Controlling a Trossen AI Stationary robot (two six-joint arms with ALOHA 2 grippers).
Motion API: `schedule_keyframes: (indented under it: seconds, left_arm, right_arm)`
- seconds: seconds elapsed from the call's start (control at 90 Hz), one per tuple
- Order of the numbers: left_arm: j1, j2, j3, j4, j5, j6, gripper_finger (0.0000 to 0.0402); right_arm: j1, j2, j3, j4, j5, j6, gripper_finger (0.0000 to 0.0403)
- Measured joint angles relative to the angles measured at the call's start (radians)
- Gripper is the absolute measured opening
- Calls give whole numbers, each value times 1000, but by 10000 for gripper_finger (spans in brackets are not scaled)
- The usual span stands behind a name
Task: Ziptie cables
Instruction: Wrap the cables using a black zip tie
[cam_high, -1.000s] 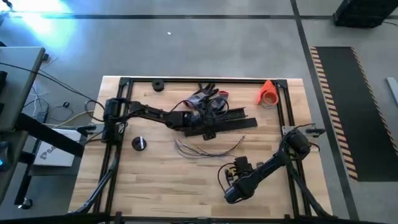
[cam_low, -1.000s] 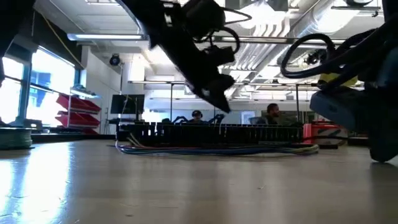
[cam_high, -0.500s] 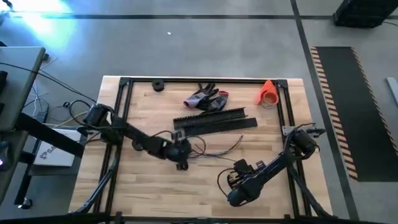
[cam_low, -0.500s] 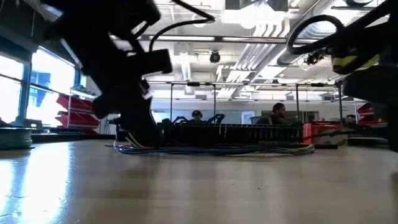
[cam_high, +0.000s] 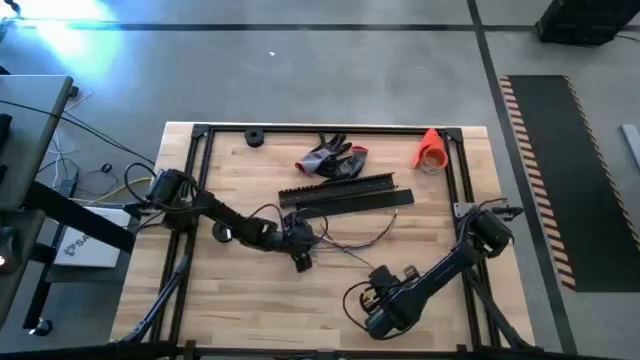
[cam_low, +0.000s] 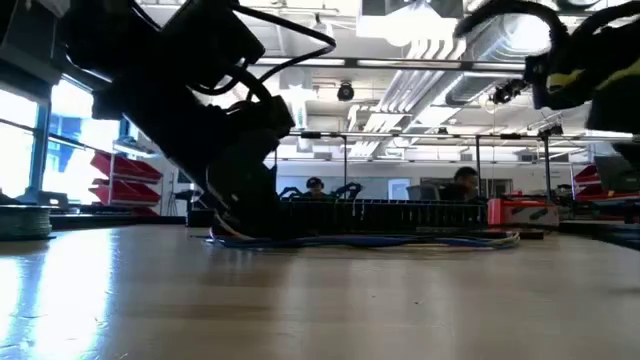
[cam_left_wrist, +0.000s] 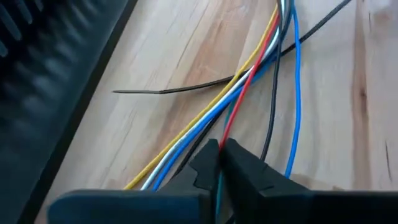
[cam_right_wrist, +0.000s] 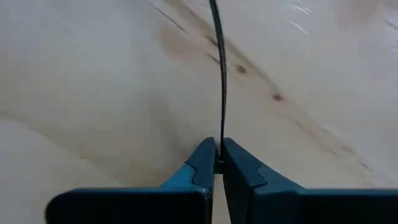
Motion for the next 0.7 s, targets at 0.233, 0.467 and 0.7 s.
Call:
schedule_keyframes:
  seconds: [0.233, 0.467, 0.7]
  left_arm:
    - [-54, 3, 1, -17, -27, -73, 3]
    - [-66, 4, 1, -18, -53, -80, 3]
    - [-72, 4, 1, -23, -63, -68, 3]
  right_arm:
    - [-10, 0, 0, 96, 9, -39, 21]
    - [-3, 0, 0, 223, 115, -187, 135]
    - [61, -58, 1, 328, 74, -655, 223]
